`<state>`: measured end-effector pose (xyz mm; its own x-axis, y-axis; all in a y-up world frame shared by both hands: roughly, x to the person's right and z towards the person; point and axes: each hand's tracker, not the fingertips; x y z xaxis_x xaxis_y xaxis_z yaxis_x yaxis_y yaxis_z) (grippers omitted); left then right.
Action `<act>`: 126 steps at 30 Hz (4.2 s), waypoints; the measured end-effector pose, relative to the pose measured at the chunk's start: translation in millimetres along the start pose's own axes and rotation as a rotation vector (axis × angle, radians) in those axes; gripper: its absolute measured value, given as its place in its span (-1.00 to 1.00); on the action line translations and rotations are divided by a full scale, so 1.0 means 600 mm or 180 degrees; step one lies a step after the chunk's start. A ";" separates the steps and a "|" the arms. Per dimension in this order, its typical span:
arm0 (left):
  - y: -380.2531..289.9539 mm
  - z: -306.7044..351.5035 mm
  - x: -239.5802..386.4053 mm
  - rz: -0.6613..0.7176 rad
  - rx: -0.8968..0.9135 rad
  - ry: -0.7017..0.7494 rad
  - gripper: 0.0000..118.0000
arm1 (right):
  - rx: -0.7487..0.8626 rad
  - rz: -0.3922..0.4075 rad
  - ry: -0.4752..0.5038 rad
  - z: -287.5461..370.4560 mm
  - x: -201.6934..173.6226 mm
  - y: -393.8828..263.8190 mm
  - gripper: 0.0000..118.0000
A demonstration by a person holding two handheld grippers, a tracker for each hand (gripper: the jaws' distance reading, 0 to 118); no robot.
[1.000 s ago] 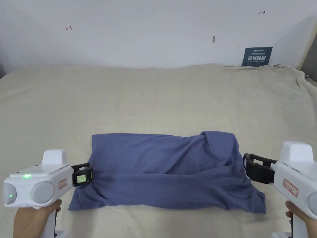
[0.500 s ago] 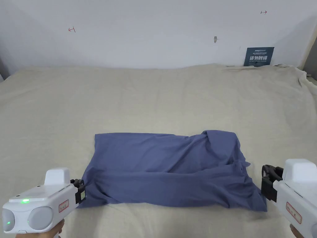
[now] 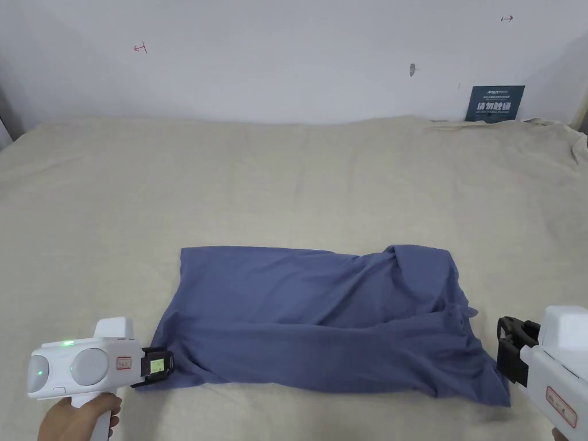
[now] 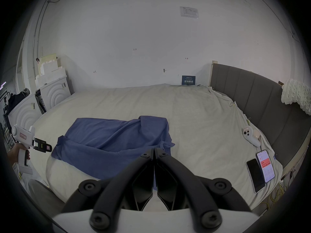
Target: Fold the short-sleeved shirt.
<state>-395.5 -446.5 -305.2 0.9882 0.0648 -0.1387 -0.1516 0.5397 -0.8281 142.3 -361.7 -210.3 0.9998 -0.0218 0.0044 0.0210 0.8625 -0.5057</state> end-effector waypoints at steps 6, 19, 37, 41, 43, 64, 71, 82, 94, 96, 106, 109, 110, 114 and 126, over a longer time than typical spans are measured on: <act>-0.009 -0.050 0.001 -0.0068 -0.0248 0.0109 0.04 | -0.0116 -0.0058 -0.0010 -0.020 -0.003 -0.010 -1.00; -0.005 -0.019 0.022 -0.0297 -0.0082 -0.0171 -0.92 | -0.0803 -0.0448 -0.0107 -0.085 0.036 -0.066 -0.85; 0.011 0.033 0.032 -0.0379 0.0122 -0.0241 -0.92 | -0.1408 -0.0456 -0.0170 -0.234 0.059 -0.135 -0.89; 0.007 0.029 0.024 -0.0309 0.0118 -0.0274 -0.92 | -0.1343 -0.0298 -0.0140 -0.210 0.036 -0.124 -0.95; 0.003 0.031 0.020 -0.0296 0.0128 -0.0284 -0.92 | -0.1246 -0.0337 -0.0125 -0.208 0.054 -0.127 -0.96; -0.132 0.107 -0.030 -0.0333 0.0049 -0.0362 -0.92 | -0.1031 -0.0523 -0.0072 0.037 0.088 -0.150 -0.96; -0.172 0.065 -0.030 -0.0385 -0.0116 -0.0205 -0.92 | -0.1331 -0.0569 -0.0169 0.003 0.101 -0.213 -0.96; -0.170 0.053 -0.012 -0.0303 -0.0224 -0.0051 -0.49 | -0.1486 -0.0503 -0.0313 -0.017 0.098 -0.218 -0.62; -0.079 0.184 0.015 -0.0108 0.0625 -0.0239 0.91 | -0.0393 -0.0365 -0.0145 0.078 0.058 -0.036 0.64; -0.060 0.205 0.025 -0.0108 0.0834 -0.0240 0.92 | -0.0268 -0.0328 -0.0133 0.083 0.050 -0.010 0.64; 0.008 0.206 0.083 -0.0055 0.1284 -0.0409 -0.42 | 0.0130 -0.0198 -0.0115 0.056 -0.003 0.052 -0.03; 0.024 0.185 0.096 -0.0086 0.1290 -0.0457 -1.00 | 0.0173 -0.0141 -0.0142 0.034 -0.013 0.059 -0.99; 0.029 0.178 0.100 -0.0096 0.1307 -0.0476 -1.00 | 0.0168 -0.0123 -0.0096 0.021 -0.005 0.059 -1.00; 0.066 0.136 0.113 -0.0219 0.1246 -0.0335 -1.00 | 0.0178 -0.0129 -0.0055 -0.019 0.002 0.063 -1.00; 0.231 -0.064 0.042 0.0015 0.0562 -0.0339 -0.89 | 0.0038 -0.0141 -0.0045 -0.135 0.000 0.091 -1.00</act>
<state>-392.2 -402.2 -444.1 0.9856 0.1510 -0.0763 -0.1594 0.6775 -0.7181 142.8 -355.6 -307.7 0.9978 -0.0531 0.0387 0.0653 0.8668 -0.4943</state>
